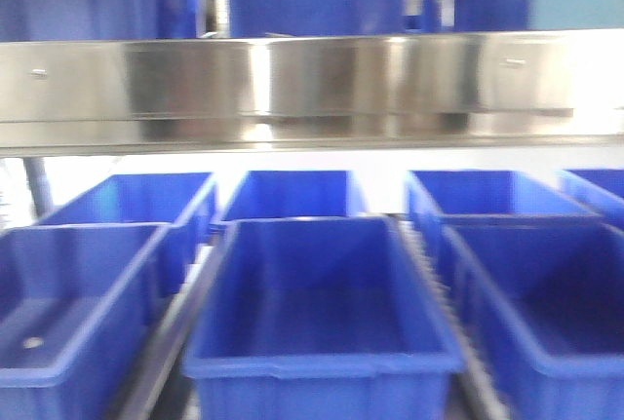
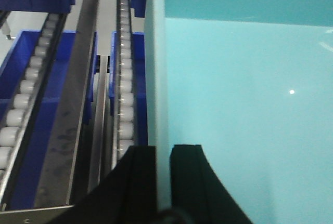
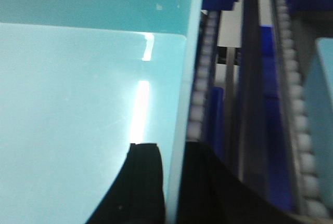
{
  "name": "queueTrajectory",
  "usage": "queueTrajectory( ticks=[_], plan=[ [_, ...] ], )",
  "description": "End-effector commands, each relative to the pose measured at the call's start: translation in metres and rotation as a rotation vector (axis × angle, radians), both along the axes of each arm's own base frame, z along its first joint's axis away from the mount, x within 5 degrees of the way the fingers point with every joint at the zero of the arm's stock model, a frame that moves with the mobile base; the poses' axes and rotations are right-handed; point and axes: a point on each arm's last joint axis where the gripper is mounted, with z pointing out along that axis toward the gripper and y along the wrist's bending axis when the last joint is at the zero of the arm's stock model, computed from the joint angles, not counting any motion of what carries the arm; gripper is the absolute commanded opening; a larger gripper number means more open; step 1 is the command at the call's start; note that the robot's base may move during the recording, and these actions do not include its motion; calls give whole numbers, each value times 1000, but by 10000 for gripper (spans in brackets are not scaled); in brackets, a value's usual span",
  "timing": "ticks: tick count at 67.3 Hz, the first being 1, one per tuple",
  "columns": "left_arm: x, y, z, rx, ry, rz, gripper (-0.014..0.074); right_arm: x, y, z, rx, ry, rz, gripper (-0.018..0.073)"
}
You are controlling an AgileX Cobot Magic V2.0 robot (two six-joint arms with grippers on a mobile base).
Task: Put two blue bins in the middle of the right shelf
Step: 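Hold the teal bin in both grippers while backing away from the shelf, then drive the base to another roller shelf carrying the teal bin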
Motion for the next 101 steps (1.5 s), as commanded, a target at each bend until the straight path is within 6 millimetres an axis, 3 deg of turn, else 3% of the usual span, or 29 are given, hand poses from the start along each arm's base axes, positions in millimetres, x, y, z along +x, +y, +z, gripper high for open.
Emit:
queueTrajectory(
  ticks=[1,101],
  plan=[
    [-5,-4,16,-69,-99,-36,-111,-3,0,9,11,-57,23,-167],
    [-5,-4,16,-69,-99,-36,-111,-3,0,9,11,-57,23,-167]
  ],
)
